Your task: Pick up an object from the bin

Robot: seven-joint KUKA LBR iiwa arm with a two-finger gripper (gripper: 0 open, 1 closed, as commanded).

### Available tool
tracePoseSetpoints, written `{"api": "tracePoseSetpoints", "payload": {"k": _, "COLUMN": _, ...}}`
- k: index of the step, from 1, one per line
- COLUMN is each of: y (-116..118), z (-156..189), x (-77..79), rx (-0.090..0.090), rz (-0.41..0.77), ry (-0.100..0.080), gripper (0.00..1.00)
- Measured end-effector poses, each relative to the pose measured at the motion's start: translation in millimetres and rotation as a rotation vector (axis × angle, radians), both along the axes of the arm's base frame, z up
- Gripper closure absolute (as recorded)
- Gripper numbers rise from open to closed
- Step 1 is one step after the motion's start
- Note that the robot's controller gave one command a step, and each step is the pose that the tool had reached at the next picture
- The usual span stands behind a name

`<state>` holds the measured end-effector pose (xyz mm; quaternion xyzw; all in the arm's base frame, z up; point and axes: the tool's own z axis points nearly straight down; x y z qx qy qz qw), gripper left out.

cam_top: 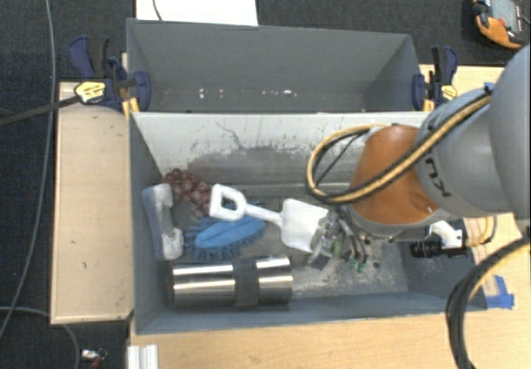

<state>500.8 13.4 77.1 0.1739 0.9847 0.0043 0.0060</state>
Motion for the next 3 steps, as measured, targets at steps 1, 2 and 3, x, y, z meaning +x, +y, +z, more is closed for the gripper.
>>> {"api": "tracePoseSetpoints", "payload": {"k": 1, "y": 2.5, "z": 126.3, "x": -0.2, "rx": 0.001, "rz": -0.036, "ry": -0.009, "gripper": 1.00}}
{"api": "tracePoseSetpoints", "payload": {"k": 2, "y": -4.6, "z": 19.1, "x": -11.1, "rx": -0.001, "rz": -0.013, "ry": 0.009, "gripper": 1.00}}
{"api": "tracePoseSetpoints", "payload": {"k": 3, "y": -2.7, "z": -6.2, "x": 1.8, "rx": -0.002, "rz": 0.090, "ry": -0.016, "gripper": 1.00}}
